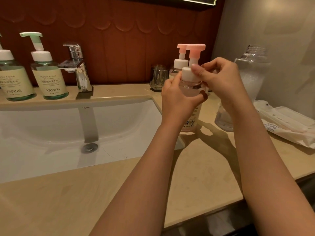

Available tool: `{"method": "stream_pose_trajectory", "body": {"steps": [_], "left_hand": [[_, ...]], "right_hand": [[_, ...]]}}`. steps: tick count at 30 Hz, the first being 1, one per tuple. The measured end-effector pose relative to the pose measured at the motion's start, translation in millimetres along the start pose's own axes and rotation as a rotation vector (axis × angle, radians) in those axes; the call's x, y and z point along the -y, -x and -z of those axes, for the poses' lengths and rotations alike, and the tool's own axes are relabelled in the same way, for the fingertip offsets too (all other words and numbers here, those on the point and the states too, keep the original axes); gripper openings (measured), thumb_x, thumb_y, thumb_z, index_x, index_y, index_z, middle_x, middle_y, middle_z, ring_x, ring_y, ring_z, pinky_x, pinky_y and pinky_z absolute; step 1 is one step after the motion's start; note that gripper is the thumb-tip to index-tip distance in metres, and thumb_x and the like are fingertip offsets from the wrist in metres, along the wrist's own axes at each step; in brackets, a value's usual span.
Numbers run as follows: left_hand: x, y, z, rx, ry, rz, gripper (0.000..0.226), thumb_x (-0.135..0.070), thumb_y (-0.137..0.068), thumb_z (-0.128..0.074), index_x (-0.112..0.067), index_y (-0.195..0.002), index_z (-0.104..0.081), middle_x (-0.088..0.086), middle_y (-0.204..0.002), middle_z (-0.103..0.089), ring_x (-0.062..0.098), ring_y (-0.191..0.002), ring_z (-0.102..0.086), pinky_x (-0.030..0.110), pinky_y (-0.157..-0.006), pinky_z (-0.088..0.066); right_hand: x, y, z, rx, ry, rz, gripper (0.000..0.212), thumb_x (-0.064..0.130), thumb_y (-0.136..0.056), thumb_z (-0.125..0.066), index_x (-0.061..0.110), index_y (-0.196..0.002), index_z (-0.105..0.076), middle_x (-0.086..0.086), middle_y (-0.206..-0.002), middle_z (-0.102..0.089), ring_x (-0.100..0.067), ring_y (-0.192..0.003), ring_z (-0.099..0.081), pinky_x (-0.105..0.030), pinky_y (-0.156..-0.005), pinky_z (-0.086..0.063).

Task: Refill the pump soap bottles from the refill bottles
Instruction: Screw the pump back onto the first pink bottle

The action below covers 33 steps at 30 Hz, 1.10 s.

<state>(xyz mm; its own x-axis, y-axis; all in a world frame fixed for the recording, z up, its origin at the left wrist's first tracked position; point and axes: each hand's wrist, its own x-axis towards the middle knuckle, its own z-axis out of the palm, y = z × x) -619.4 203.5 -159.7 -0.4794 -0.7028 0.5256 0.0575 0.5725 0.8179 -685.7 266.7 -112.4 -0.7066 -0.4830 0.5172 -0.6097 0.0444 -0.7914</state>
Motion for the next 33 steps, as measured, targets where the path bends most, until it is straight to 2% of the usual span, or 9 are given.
{"method": "stream_pose_trajectory", "body": {"steps": [4, 8, 11, 14, 19, 23, 27, 31, 33], "left_hand": [[-1, 0, -1, 0.016, -0.011, 0.001, 0.072, -0.031, -0.077, -0.072, -0.019, -0.139, -0.038, 0.003, -0.133, -0.044, 0.017, -0.123, -0.040, 0.035, -0.102, -0.037], [-1, 2, 0, 0.001, 0.026, 0.012, 0.084, -0.027, -0.075, -0.076, -0.021, -0.143, -0.027, 0.003, -0.142, -0.039, 0.018, -0.130, -0.036, 0.037, -0.105, -0.035], [-2, 2, 0, -0.016, 0.033, -0.008, 0.078, -0.026, -0.074, -0.077, -0.021, -0.138, -0.034, 0.002, -0.139, -0.043, 0.017, -0.127, -0.040, 0.038, -0.105, -0.039], [-1, 2, 0, -0.009, 0.015, 0.006, 0.071, -0.025, -0.075, -0.075, -0.021, -0.136, -0.038, 0.002, -0.136, -0.045, 0.016, -0.125, -0.040, 0.036, -0.103, -0.039], [-2, 1, 1, 0.005, 0.019, -0.001, 0.074, -0.028, -0.076, -0.074, -0.020, -0.139, -0.037, 0.004, -0.132, -0.045, 0.018, -0.122, -0.042, 0.034, -0.102, -0.038], [0, 1, -1, 0.004, 0.002, -0.002, 0.076, -0.030, -0.076, -0.074, -0.020, -0.141, -0.035, 0.004, -0.135, -0.043, 0.018, -0.125, -0.039, 0.036, -0.104, -0.037], [0, 0, -1, 0.004, 0.021, 0.009, 0.083, -0.029, -0.075, -0.076, -0.020, -0.143, -0.029, 0.003, -0.141, -0.040, 0.019, -0.130, -0.036, 0.036, -0.104, -0.035], [-1, 0, 0, 0.001, 0.014, 0.003, 0.075, -0.028, -0.076, -0.074, -0.021, -0.140, -0.035, 0.004, -0.136, -0.043, 0.019, -0.126, -0.040, 0.039, -0.104, -0.038], [0, 0, 0, 0.000, 0.005, -0.003, 0.075, -0.029, -0.076, -0.074, -0.020, -0.140, -0.035, 0.004, -0.134, -0.044, 0.018, -0.125, -0.040, 0.038, -0.104, -0.039]], "right_hand": [[-1, 0, 2, 0.018, -0.018, 0.011, 0.035, 0.032, -0.079, -0.069, 0.016, -0.108, -0.057, 0.008, -0.098, -0.059, -0.006, -0.088, -0.056, -0.016, -0.065, -0.045], [2, 1, -4, -0.009, 0.015, 0.000, 0.051, 0.040, -0.071, -0.074, 0.015, -0.113, -0.061, 0.008, -0.103, -0.061, -0.008, -0.092, -0.058, -0.024, -0.077, -0.049], [2, -1, -9, -0.041, 0.087, -0.013, 0.049, 0.045, -0.068, -0.075, 0.019, -0.104, -0.054, 0.007, -0.101, -0.058, -0.012, -0.094, -0.057, -0.029, -0.081, -0.051], [2, 0, -12, -0.020, 0.141, -0.021, 0.057, 0.046, -0.070, -0.073, 0.018, -0.111, -0.046, 0.006, -0.107, -0.051, -0.012, -0.099, -0.053, -0.028, -0.083, -0.050], [9, 6, 2, 0.185, -0.171, -0.073, 0.042, 0.021, -0.089, -0.058, 0.011, -0.129, -0.049, 0.000, -0.119, -0.057, -0.013, -0.106, -0.054, -0.024, -0.085, -0.046], [9, 7, 0, 0.089, -0.074, -0.004, 0.040, 0.022, -0.082, -0.067, 0.013, -0.120, -0.058, 0.007, -0.105, -0.061, -0.006, -0.093, -0.058, -0.019, -0.073, -0.048], [8, 7, -10, -0.001, 0.044, 0.005, 0.054, 0.037, -0.071, -0.076, 0.016, -0.118, -0.060, 0.002, -0.114, -0.063, -0.015, -0.101, -0.060, -0.036, -0.088, -0.052], [10, 7, -1, 0.138, -0.098, -0.052, 0.059, 0.032, -0.083, -0.065, 0.010, -0.135, -0.047, 0.000, -0.131, -0.054, -0.016, -0.115, -0.052, -0.033, -0.097, -0.045], [9, 7, 3, 0.185, -0.155, -0.059, 0.048, 0.025, -0.091, -0.055, 0.010, -0.136, -0.046, 0.004, -0.122, -0.057, -0.011, -0.110, -0.054, -0.028, -0.093, -0.046]]}}
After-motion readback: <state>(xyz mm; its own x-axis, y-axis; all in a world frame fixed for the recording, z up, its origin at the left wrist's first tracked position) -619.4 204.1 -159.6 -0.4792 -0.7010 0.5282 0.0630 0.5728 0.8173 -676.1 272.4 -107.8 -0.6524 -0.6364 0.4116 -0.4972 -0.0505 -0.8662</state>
